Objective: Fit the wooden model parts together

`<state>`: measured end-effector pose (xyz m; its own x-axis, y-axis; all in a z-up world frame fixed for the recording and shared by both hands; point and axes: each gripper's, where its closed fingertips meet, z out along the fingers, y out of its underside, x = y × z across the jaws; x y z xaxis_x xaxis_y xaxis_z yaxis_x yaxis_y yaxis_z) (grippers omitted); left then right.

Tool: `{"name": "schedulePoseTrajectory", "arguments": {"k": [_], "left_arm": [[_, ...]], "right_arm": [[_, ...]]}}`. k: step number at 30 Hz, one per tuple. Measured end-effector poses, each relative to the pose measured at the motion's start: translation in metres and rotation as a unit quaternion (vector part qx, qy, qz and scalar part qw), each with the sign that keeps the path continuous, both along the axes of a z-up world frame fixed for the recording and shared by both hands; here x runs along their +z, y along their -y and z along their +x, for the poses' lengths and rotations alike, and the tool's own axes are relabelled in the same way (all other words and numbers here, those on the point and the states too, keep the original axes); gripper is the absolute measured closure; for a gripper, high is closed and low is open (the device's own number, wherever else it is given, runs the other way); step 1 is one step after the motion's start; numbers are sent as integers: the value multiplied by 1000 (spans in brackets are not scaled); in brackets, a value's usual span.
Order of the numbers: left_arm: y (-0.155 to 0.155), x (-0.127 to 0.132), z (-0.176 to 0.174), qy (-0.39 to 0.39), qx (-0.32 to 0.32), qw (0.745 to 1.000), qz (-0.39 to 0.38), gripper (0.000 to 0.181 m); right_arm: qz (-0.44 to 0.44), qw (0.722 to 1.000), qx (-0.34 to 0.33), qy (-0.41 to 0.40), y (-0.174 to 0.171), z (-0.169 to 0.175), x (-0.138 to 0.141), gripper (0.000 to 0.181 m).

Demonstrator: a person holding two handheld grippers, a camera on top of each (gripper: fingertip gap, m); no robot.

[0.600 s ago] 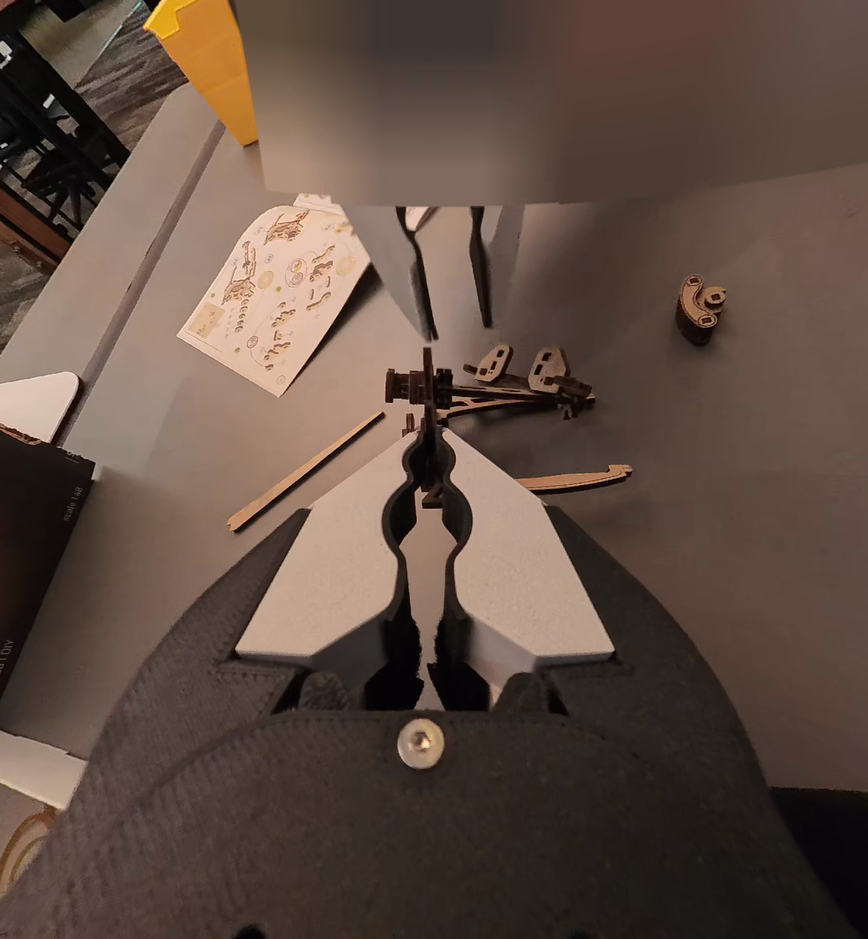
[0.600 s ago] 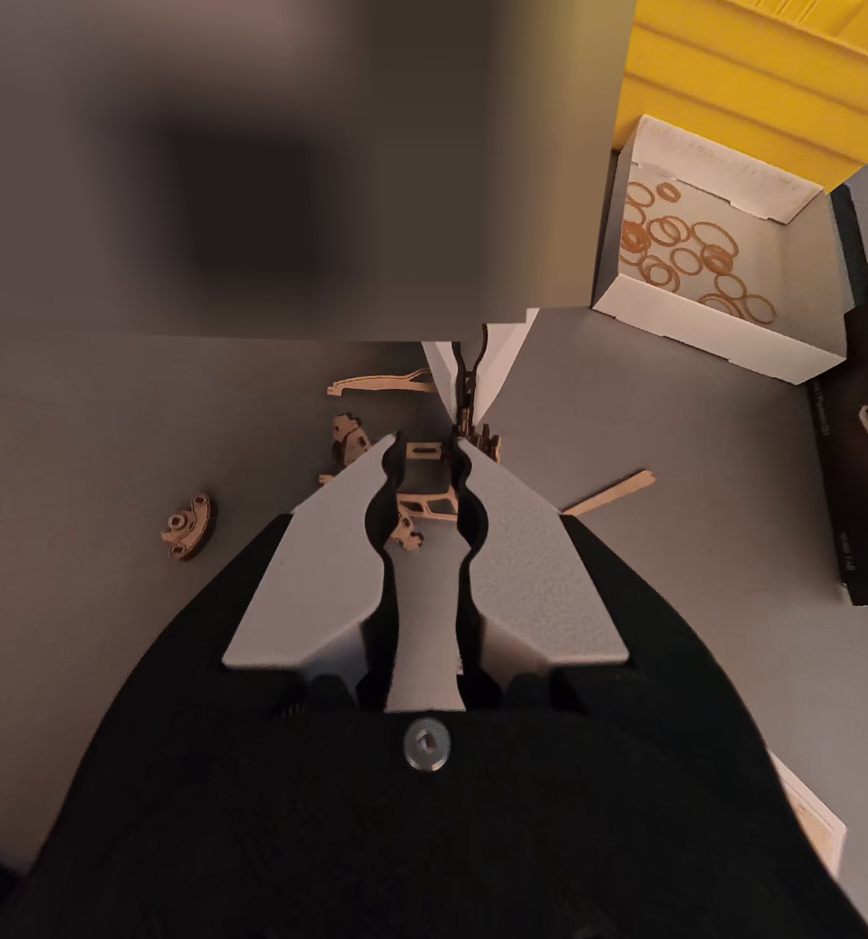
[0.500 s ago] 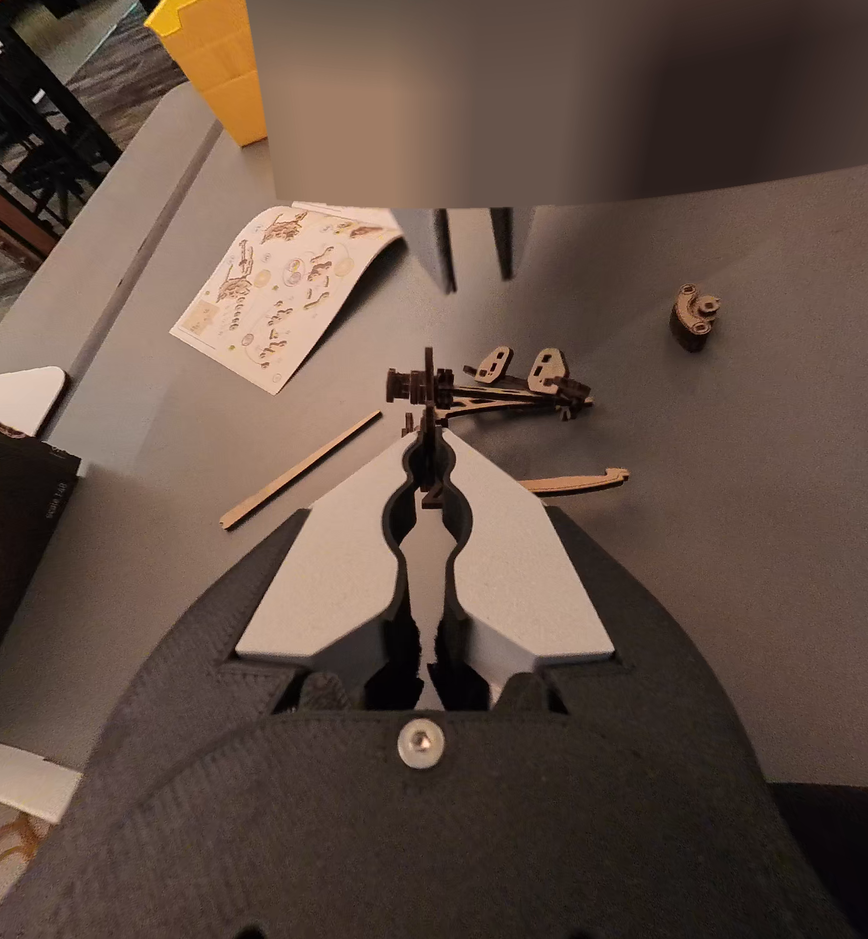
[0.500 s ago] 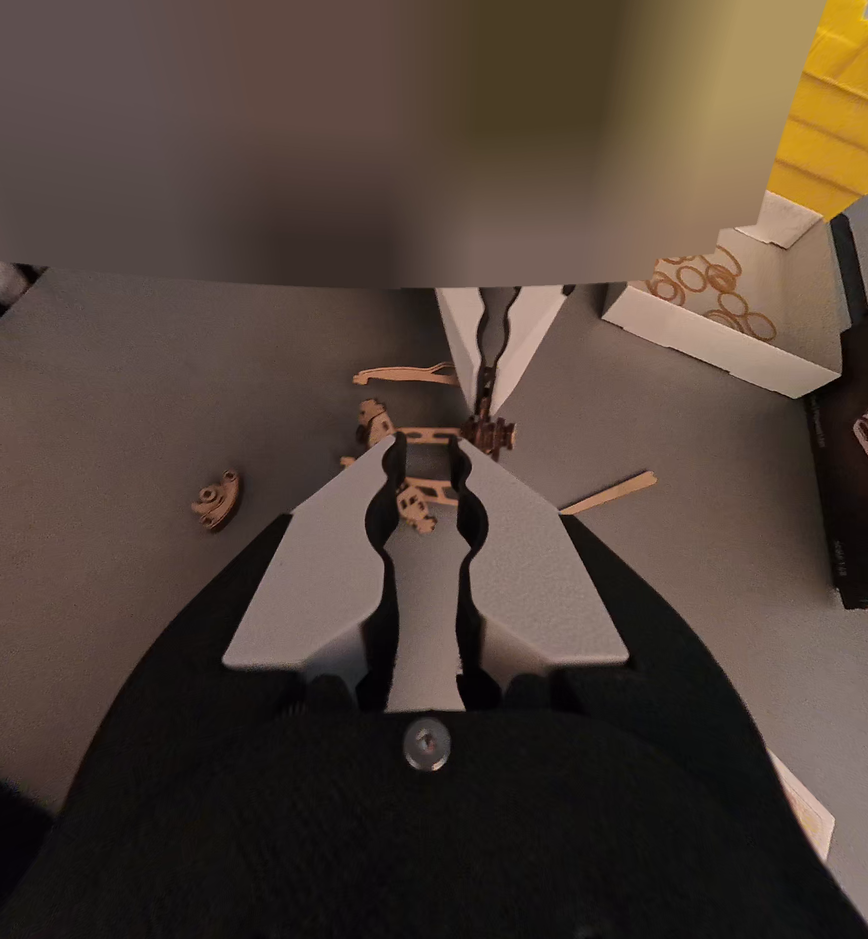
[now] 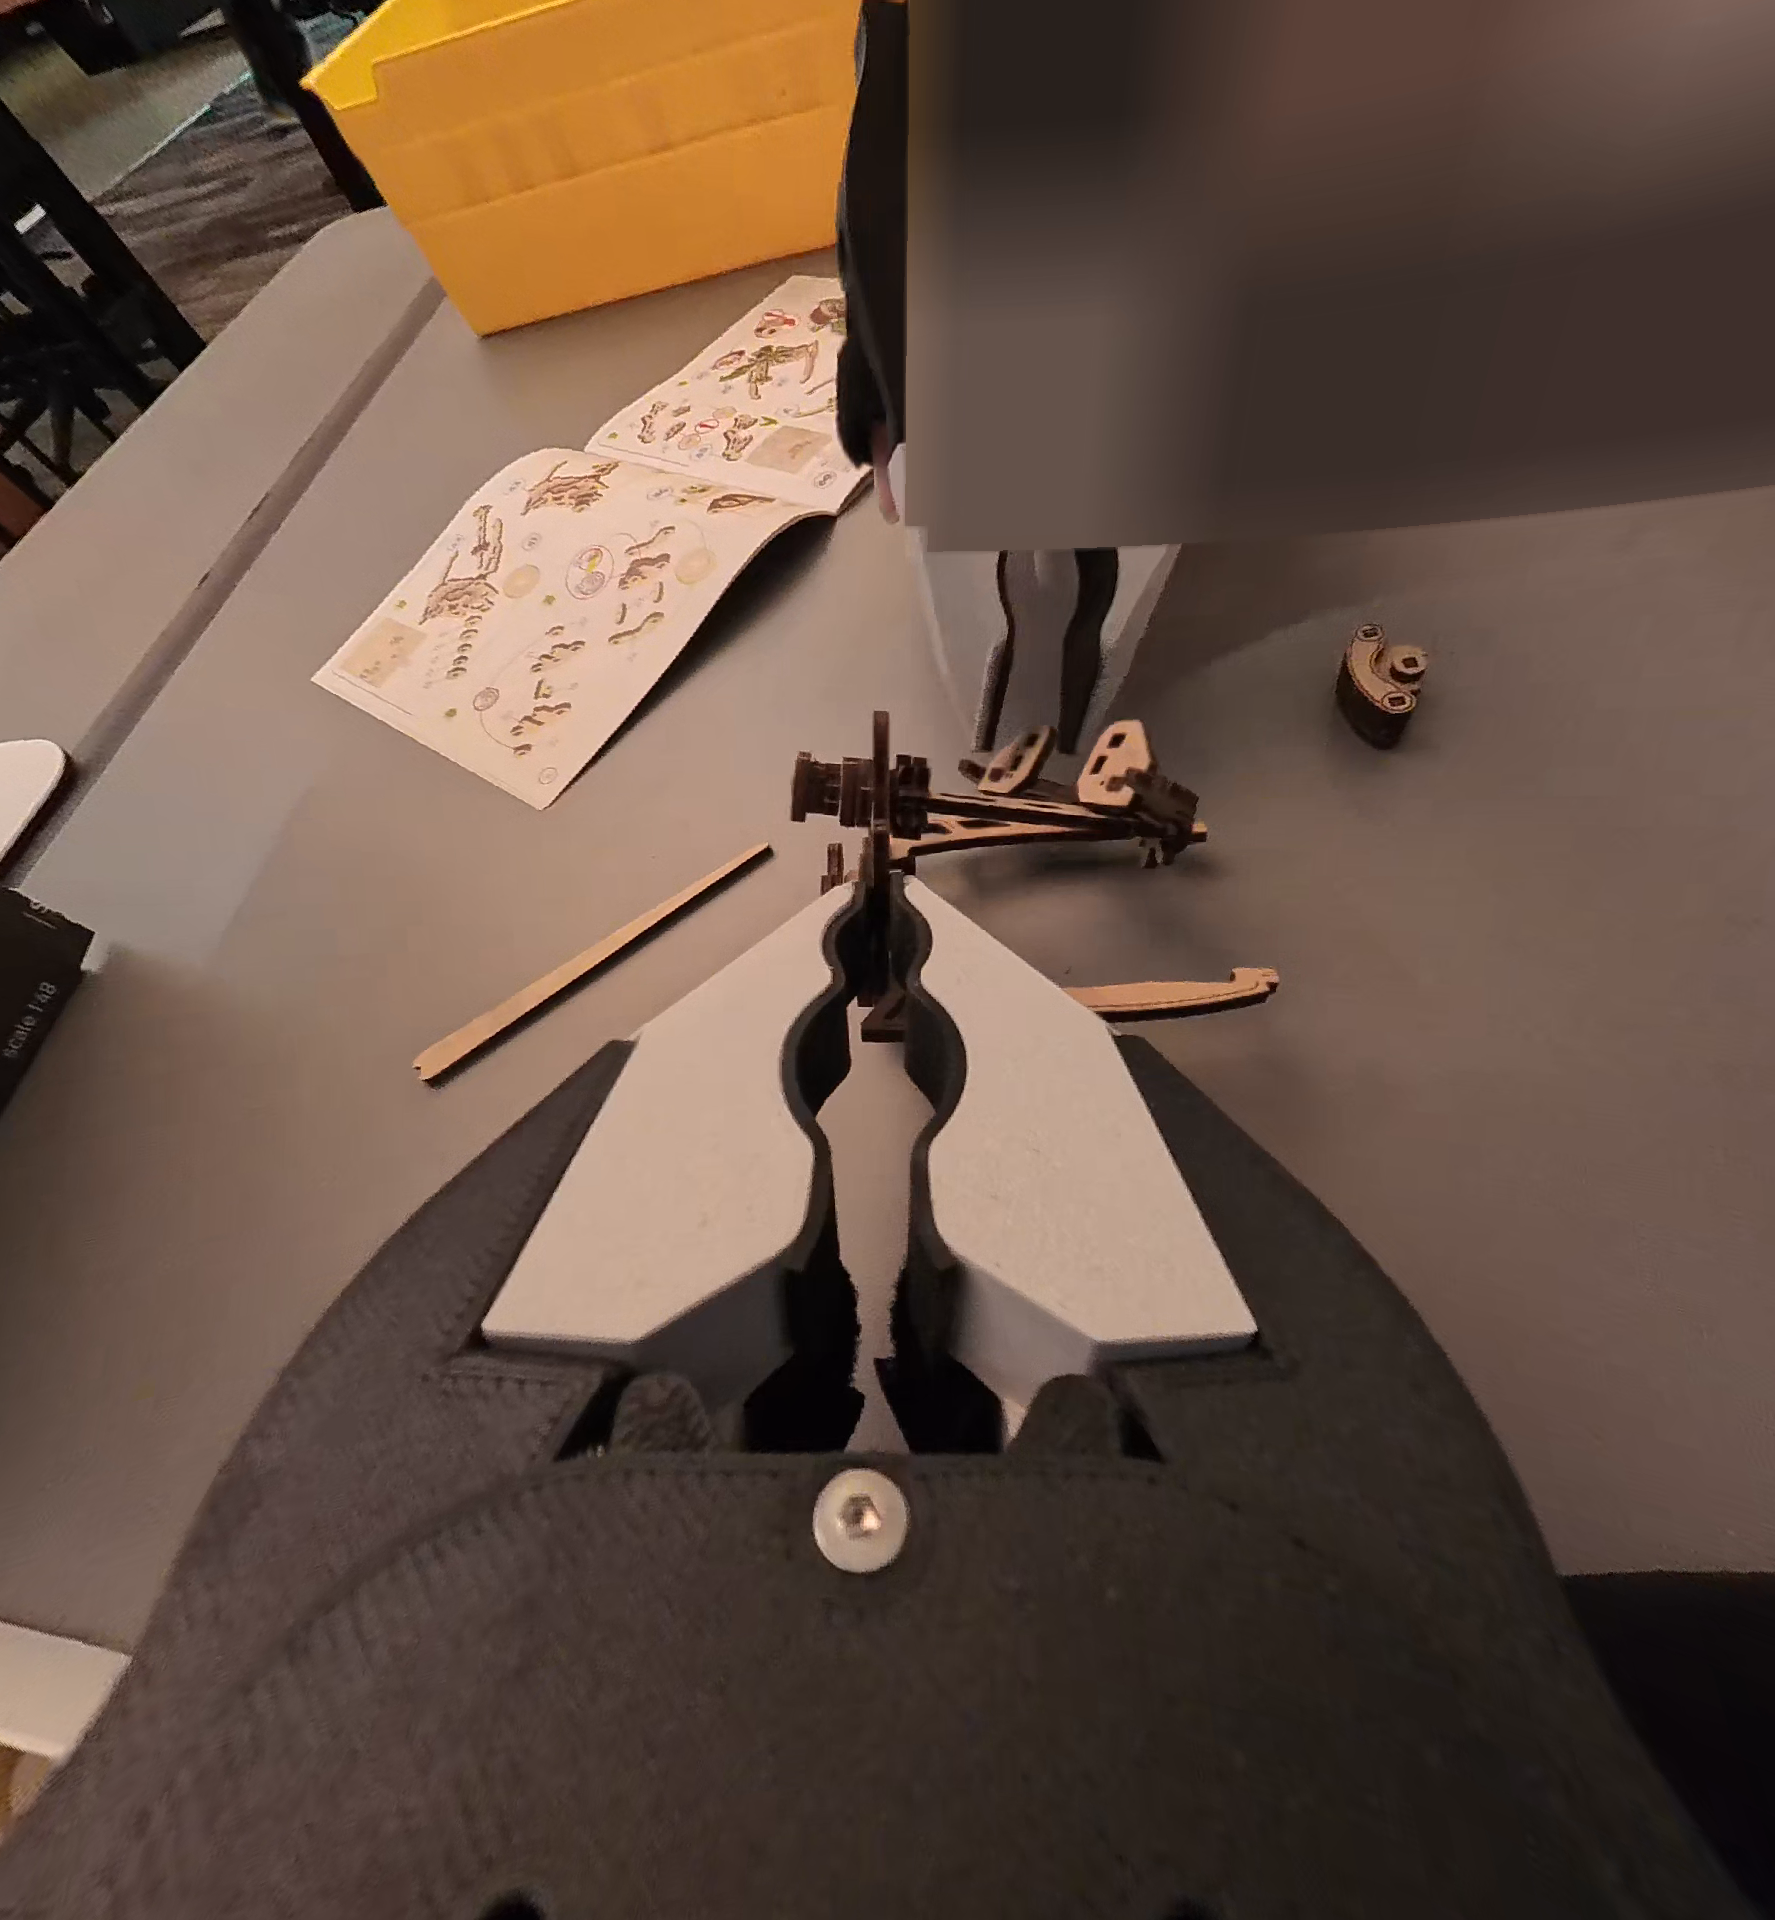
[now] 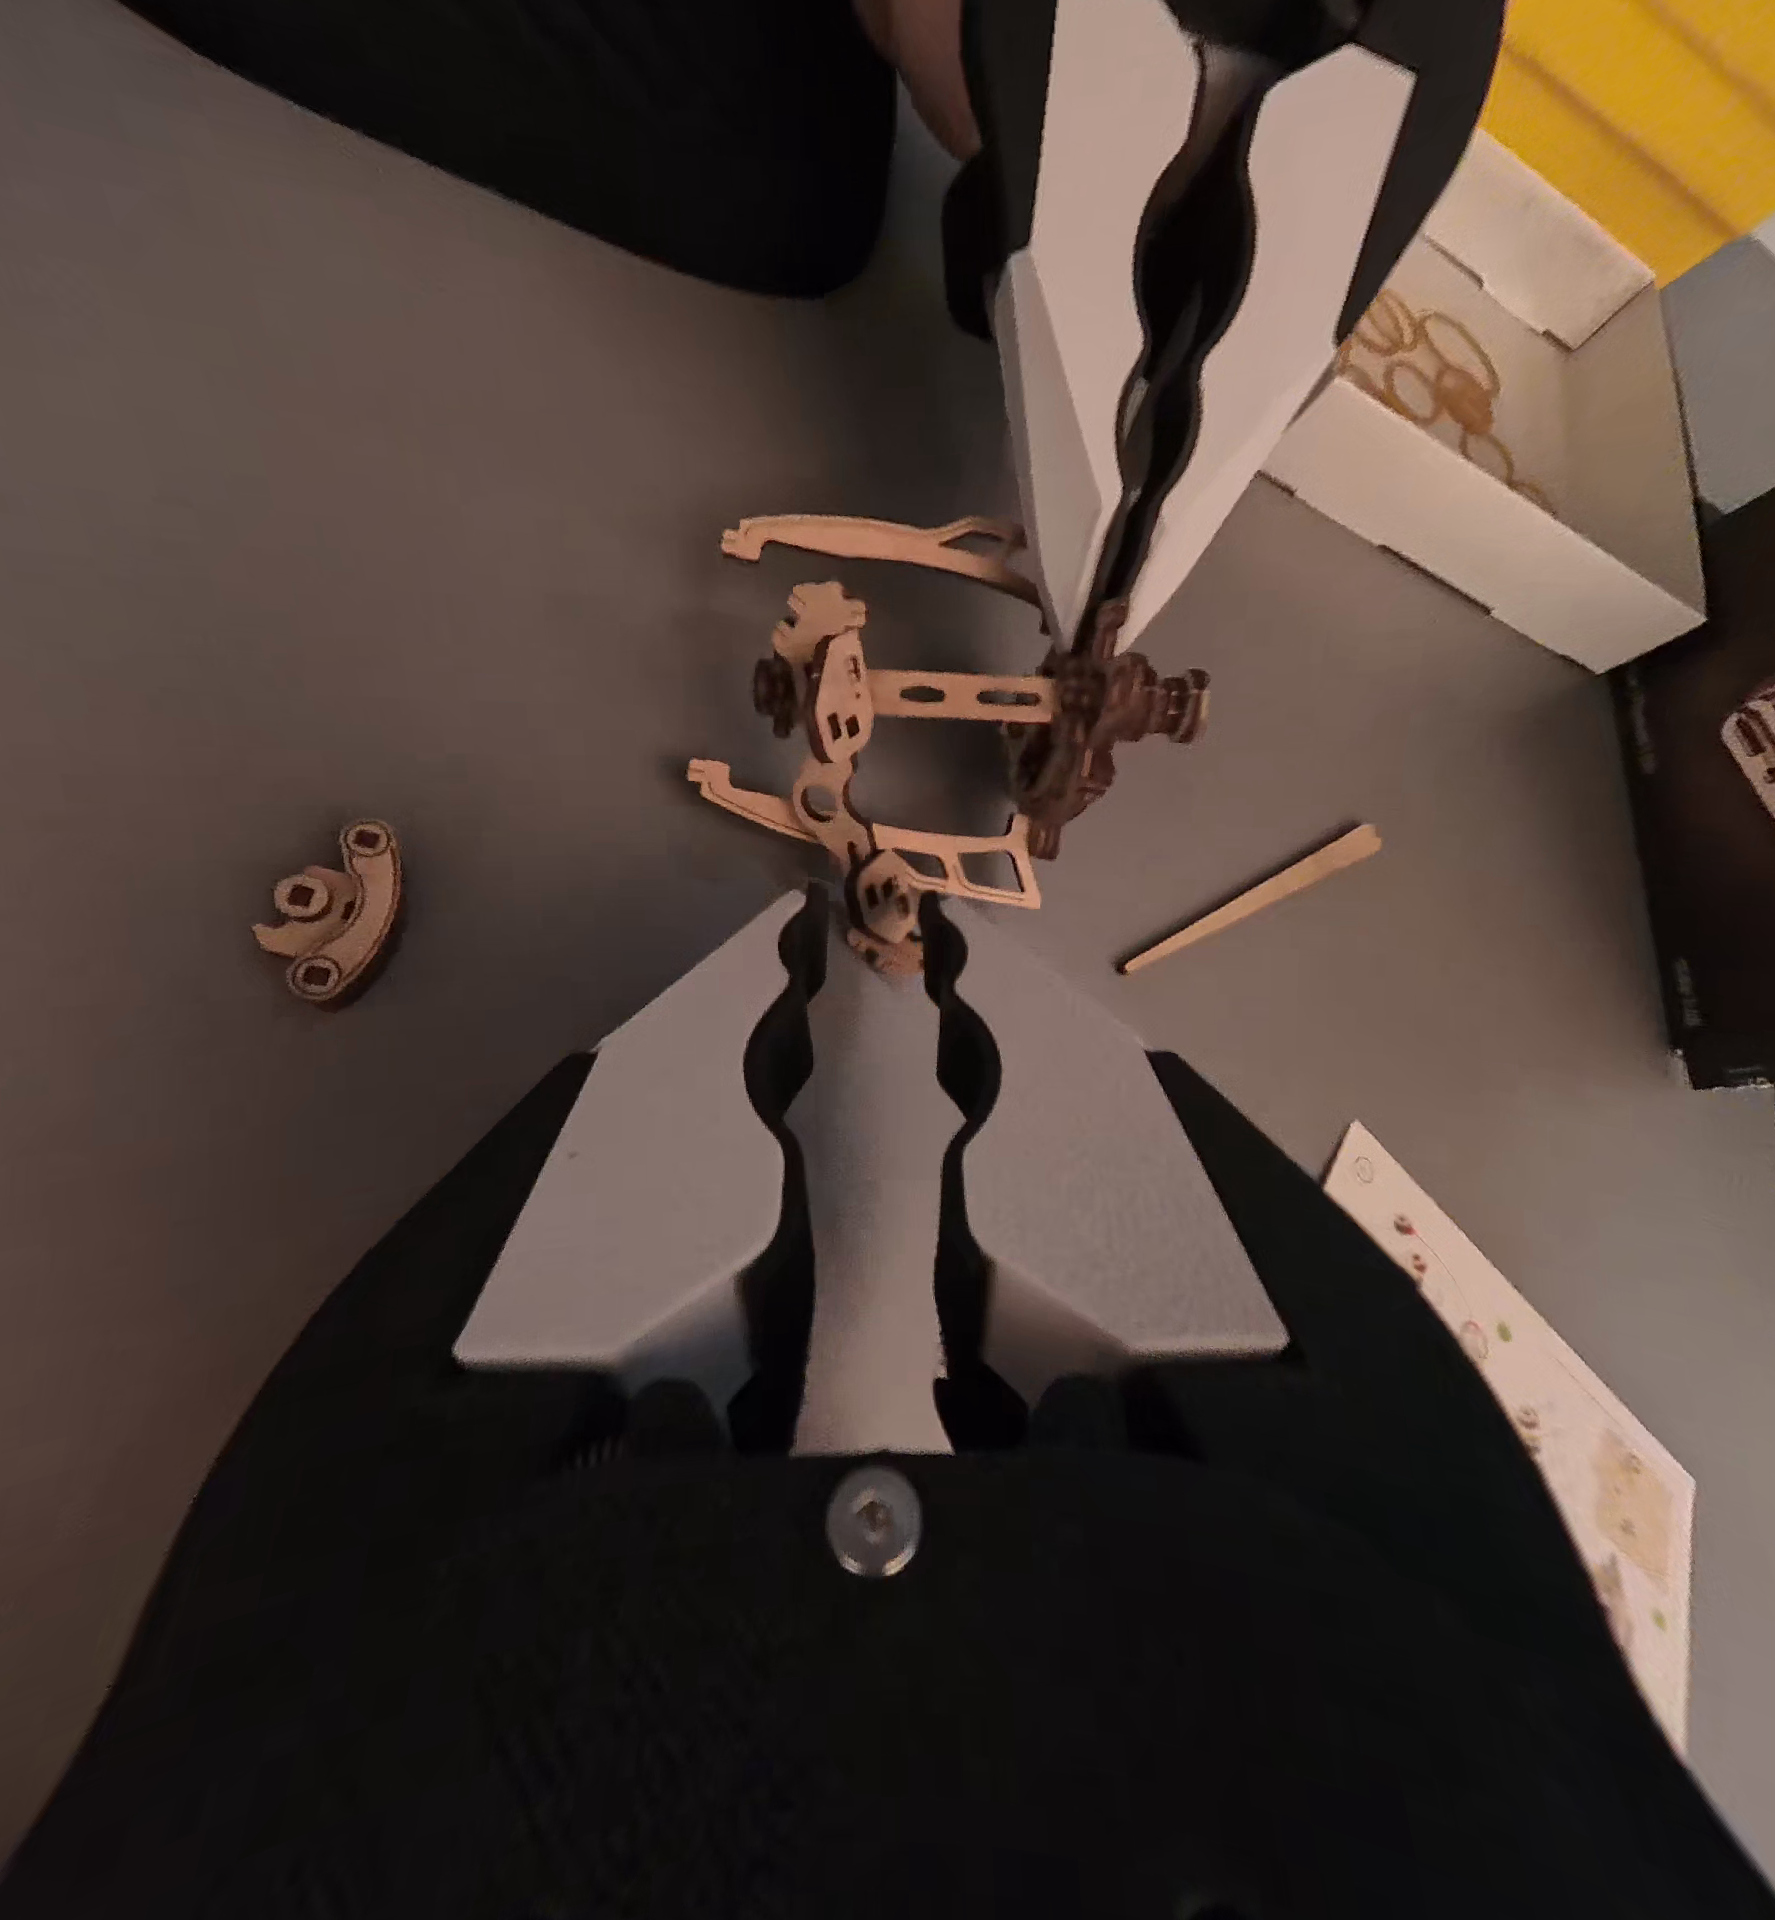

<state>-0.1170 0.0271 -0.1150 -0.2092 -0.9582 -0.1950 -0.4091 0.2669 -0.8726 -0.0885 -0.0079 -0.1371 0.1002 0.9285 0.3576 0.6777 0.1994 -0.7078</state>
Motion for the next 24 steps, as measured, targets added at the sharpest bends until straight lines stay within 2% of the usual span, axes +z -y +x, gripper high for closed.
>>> {"name": "schedulePoseTrajectory", "arguments": {"k": [2, 3, 6, 9, 12, 14, 18, 24], "left_arm": [[-1, 0, 0, 2, 0, 1000, -9, 181], [-1, 0, 0, 3, -1, 1000, -14, 181], [-2, 0, 0, 2, 2, 1000, -31, 181], [-3, 1, 0, 1, 6, 999, -42, 181], [-1, 2, 0, 0, 1, 998, -58, 181], [2, 1, 1, -4, -8, 998, -67, 181], [2, 1, 2, -8, -16, 996, -86, 181], [8, 0, 0, -3, -34, 998, -52, 180]], "right_arm": [[-16, 999, 5, -30, 2, -4, 5, 169], [-29, 999, 3, -26, 2, -3, 3, 177], [-76, 996, 9, -50, 7, -2, 11, 180], [-163, 980, -23, -110, 5, 3, 26, 180], [-300, 938, -47, -166, 4, 12, 34, 181], [-392, 897, -39, -202, 10, 17, 40, 181], [-513, 819, -38, -254, 8, 23, 46, 181], [-587, 752, -1, -299, 14, 23, 59, 181]]}}
